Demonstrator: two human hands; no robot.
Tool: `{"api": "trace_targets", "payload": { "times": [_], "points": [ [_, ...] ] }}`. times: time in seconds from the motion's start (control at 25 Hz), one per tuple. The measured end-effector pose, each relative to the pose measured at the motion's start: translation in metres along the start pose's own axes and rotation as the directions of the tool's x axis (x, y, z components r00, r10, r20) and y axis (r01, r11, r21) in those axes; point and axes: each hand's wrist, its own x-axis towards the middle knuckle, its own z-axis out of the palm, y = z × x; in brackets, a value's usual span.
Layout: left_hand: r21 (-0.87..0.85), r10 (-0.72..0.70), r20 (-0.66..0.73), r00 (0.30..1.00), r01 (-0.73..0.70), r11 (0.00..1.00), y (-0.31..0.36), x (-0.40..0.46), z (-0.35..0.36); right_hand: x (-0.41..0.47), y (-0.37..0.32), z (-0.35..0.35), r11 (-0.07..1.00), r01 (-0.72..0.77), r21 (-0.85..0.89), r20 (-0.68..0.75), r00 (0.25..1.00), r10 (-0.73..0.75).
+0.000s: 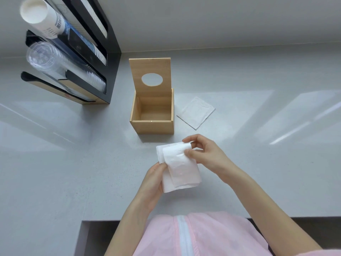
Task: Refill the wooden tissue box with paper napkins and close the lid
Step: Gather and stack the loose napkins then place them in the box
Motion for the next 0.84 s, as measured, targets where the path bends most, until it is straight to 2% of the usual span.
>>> {"api": "trace_targets", "payload": {
  "times": [0.16, 0.32, 0.52, 0.72, 0.84],
  "points": [
    [-0.029, -0.014, -0.009, 1.0, 0.014, 0.999, 0.0, 0.0, 0.001, 0.006, 0.017, 0.009, 0.994, -0.064, -0.084, -0.119, 0.991, 0.054],
    [-0.105, -0.08, -0.016, 0.997, 0.078, 0.991, -0.002, 0.005, 0.001, 0.009, 0.021, 0.011, 0.982, -0.038, -0.185, -0.161, 0.987, 0.007],
    [-0.039, -0.029, 0.005, 1.0, 0.029, 0.999, -0.001, 0.009, 0.002, 0.014, 0.022, 0.012, 0.977, -0.015, -0.213, -0.199, 0.98, -0.028],
    [0.009, -0.04, -0.013, 0.999, 0.04, 0.999, 0.001, 0.017, 0.006, 0.02, 0.023, 0.005, 0.968, -0.022, -0.25, -0.219, 0.975, -0.034],
    [0.01, -0.054, -0.031, 0.998, 0.054, 0.998, 0.004, 0.023, 0.008, 0.036, 0.016, -0.016, 0.962, -0.041, -0.271, -0.285, 0.958, -0.039]
  ]
}}
